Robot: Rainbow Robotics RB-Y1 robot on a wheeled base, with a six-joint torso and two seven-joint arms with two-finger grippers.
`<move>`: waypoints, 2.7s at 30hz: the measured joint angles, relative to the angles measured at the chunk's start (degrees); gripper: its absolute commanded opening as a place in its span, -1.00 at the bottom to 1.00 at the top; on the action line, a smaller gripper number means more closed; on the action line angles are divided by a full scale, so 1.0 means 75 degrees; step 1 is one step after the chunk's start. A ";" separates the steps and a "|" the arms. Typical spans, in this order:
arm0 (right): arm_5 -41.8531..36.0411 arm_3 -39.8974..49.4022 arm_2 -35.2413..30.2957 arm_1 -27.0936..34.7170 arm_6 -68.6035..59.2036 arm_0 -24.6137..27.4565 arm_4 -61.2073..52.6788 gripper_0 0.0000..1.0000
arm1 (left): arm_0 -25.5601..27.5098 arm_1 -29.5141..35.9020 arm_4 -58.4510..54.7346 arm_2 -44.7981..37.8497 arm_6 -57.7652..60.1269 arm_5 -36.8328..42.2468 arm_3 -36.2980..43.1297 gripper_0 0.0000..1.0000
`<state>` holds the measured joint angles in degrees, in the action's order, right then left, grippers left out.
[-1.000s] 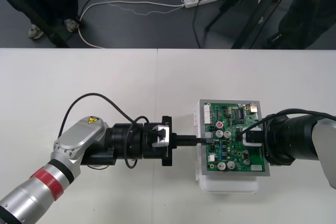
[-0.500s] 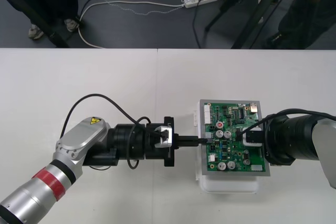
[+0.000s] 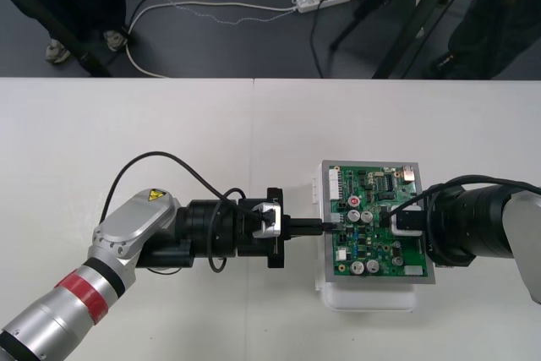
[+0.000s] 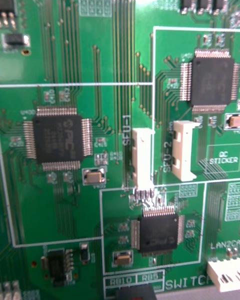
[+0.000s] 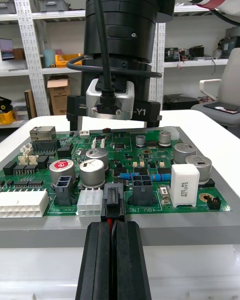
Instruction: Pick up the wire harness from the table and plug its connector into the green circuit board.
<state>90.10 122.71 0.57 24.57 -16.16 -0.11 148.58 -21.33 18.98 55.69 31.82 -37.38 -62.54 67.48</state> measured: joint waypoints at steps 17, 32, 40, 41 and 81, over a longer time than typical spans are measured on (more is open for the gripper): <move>0.0000 0.0000 0.0006 0.0001 -0.0009 0.0000 0.0000 1.00 | 0.0000 -0.0076 0.0016 0.0002 0.0001 0.0006 0.0000 1.00; -0.0001 0.0000 0.0005 0.0038 -0.0014 0.0000 -0.0017 1.00 | -0.0001 0.0084 -0.0072 -0.0004 0.0002 0.0013 0.0003 1.00; -0.0002 0.0002 -0.0032 0.0289 -0.0014 0.0000 -0.0191 1.00 | -0.0001 0.0705 -0.0083 -0.0026 0.0004 0.0013 0.0254 1.00; -0.0002 0.0002 -0.0056 0.0342 -0.0014 0.0000 -0.0226 1.00 | -0.0001 0.0812 -0.0085 -0.0035 0.0006 0.0013 0.0321 1.00; -0.0002 -0.0403 -0.3014 0.1219 -0.0010 -0.0175 -0.6930 1.00 | -0.0001 0.2554 0.1879 -0.4646 0.5096 -0.1725 0.3110 1.00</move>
<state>90.08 119.68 -22.04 33.71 -16.23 -1.42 96.60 -21.34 38.14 69.78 -3.03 0.84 -75.48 90.81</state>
